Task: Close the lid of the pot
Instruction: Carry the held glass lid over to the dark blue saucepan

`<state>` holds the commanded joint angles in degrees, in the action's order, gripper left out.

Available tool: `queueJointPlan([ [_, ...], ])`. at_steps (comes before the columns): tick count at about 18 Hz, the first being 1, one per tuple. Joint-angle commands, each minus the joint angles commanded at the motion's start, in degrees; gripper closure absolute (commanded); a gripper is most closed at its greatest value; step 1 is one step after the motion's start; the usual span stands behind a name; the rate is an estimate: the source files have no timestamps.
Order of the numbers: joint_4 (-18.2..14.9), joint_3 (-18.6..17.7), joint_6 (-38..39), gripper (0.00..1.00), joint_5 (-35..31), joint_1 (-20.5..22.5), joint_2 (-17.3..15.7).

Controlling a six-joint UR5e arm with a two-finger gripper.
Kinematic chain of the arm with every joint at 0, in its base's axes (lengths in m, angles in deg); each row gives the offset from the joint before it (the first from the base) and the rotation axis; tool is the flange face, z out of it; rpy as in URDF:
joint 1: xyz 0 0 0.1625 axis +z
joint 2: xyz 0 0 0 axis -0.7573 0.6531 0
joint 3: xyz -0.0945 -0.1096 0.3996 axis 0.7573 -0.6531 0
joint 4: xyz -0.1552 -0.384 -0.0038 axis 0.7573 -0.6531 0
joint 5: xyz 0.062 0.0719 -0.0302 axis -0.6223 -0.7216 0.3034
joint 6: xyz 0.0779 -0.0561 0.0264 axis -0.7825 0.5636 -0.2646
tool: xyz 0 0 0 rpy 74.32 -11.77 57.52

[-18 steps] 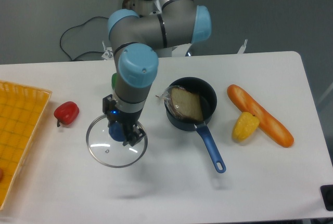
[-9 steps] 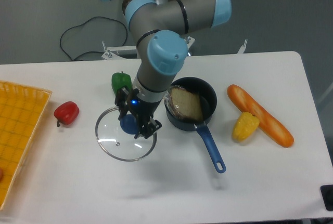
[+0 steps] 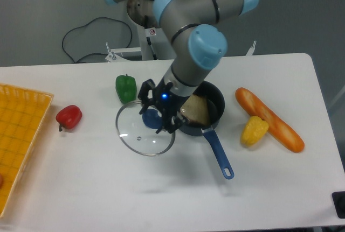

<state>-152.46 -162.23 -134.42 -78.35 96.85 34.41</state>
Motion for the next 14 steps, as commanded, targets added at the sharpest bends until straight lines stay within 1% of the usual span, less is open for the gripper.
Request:
queueJointPlan([
  [6,-0.4,1.0,-0.4,0.45,0.9,1.1,0.0],
  [8,-1.0,1.2,-1.9,0.45,0.9,1.1,0.1],
  [9,-1.8,1.4,-3.1,0.45,0.9,1.7,0.1],
  [12,-6.0,2.0,-9.2,0.45,0.9,3.3,0.1],
  [14,-7.4,2.0,-12.2,0.45,0.8,4.2,0.1],
])
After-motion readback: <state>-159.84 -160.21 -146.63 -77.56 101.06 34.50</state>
